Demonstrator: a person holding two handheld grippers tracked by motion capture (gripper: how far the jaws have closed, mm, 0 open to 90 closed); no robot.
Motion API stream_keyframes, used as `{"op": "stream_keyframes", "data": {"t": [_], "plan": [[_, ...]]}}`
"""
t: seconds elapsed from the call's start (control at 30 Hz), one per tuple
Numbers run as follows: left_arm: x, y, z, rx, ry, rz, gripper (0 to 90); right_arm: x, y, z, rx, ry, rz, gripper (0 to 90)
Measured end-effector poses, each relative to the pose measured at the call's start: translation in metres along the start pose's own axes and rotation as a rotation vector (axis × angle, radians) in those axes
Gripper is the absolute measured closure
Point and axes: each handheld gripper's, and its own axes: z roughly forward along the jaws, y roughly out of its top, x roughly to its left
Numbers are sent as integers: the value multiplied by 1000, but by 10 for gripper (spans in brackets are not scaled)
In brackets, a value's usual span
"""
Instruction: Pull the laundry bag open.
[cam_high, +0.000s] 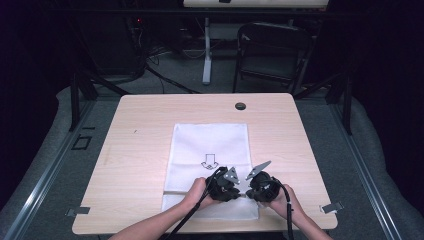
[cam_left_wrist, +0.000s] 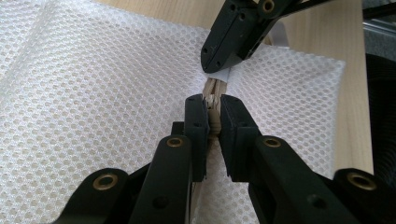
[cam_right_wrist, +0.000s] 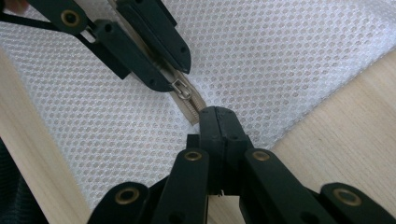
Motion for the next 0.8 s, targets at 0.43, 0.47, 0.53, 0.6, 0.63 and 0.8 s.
{"op": "stream_keyframes", "data": {"t": [0.43,0.47,0.53,0.6,0.63,0.8], "plan": [[3,-6,-7,1,1,-9,816,0,-1,1,-11,14,15,900],[3,-6,-7,-2,2,-9,816,0,-1,1,-11,13,15,900],[3,-7,-9,0,2,-14,816,0,-1,1,-11,12,15,900],[3,-8,-10,8,5,-12,816,0,-1,1,-12,13,16,900],[3,-9,-12,15,11,-13,816,0,-1,1,-15,16,17,900],[4,-12,-14,4,5,-21,816,-1,-1,0,13,9,2,900]]}}
